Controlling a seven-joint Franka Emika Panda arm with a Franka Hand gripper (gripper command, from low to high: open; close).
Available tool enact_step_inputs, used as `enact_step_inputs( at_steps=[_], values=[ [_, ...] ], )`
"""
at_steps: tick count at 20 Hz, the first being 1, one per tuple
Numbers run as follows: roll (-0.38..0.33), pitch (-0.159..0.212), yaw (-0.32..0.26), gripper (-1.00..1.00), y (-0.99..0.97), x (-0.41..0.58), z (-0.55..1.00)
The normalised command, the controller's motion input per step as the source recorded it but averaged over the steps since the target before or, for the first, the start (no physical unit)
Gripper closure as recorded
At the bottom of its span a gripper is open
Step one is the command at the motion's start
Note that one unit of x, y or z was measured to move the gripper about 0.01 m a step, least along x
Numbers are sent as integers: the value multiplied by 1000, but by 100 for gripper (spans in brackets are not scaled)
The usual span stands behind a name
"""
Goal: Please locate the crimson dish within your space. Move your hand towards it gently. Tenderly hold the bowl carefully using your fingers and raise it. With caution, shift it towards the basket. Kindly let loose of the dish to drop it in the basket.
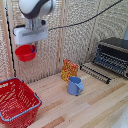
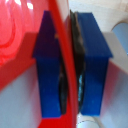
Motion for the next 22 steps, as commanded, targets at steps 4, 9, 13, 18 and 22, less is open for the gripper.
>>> enact_step_inputs(
  at_steps=[4, 9, 13, 18, 22],
  values=[
    [-21, 1, 0, 100, 959, -98, 126],
    [-59, -21, 0, 100, 805, -237, -253],
    [-71, -56, 0, 100, 268, -246, -480],
    [-93, -4, 4, 100, 51, -86, -614],
    [-9, 6, 11, 100, 35, 0, -454]
  ],
)
